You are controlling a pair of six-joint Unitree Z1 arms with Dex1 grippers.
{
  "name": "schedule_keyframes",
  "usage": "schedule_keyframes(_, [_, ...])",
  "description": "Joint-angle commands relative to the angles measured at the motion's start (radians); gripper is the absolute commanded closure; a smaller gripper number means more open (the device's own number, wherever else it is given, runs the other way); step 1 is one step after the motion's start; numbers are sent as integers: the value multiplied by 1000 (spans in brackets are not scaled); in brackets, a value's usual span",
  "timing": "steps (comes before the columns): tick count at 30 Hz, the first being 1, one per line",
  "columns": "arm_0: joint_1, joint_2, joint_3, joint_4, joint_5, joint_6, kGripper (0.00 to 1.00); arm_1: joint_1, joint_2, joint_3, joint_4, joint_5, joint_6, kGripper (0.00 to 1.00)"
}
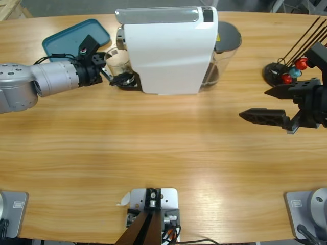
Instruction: Pour coffee
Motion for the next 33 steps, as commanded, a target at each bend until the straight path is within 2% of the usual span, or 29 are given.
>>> schedule_keyframes(1, [-7, 60, -28, -18, -18, 3, 23, 8, 39, 13, -7, 18, 10, 0])
schedule_keyframes(7, [-7, 65, -39, -19, -21, 2, 23, 7, 44, 12, -7, 18, 10, 0])
schedule_keyframes(9, [-7, 66, -41, -20, -21, 3, 106, 8, 45, 12, -7, 18, 10, 0])
schedule_keyframes(13, [-7, 66, -41, -21, -26, 6, 491, 7, 44, 12, -7, 18, 10, 0])
schedule_keyframes(14, [-7, 66, -41, -20, -27, 6, 649, 8, 44, 12, -7, 18, 10, 0])
schedule_keyframes(16, [-7, 66, -42, -21, -29, 10, 845, 7, 42, 12, -7, 20, 10, 0])
schedule_keyframes(17, [-7, 66, -41, -22, -30, 11, 869, 7, 41, 12, -7, 20, 10, 0])
schedule_keyframes(24, [-7, 65, -36, -22, -35, 13, 869, 7, 36, 13, -7, 20, 10, 0])
schedule_keyframes(27, [-6, 60, -6, -52, 26, -3, 866, 8, 35, 14, -7, 20, 10, 0])
schedule_keyframes(33, [84, -26, 42, -81, 68, -47, 865, 7, 32, 15, -7, 20, 10, 0])
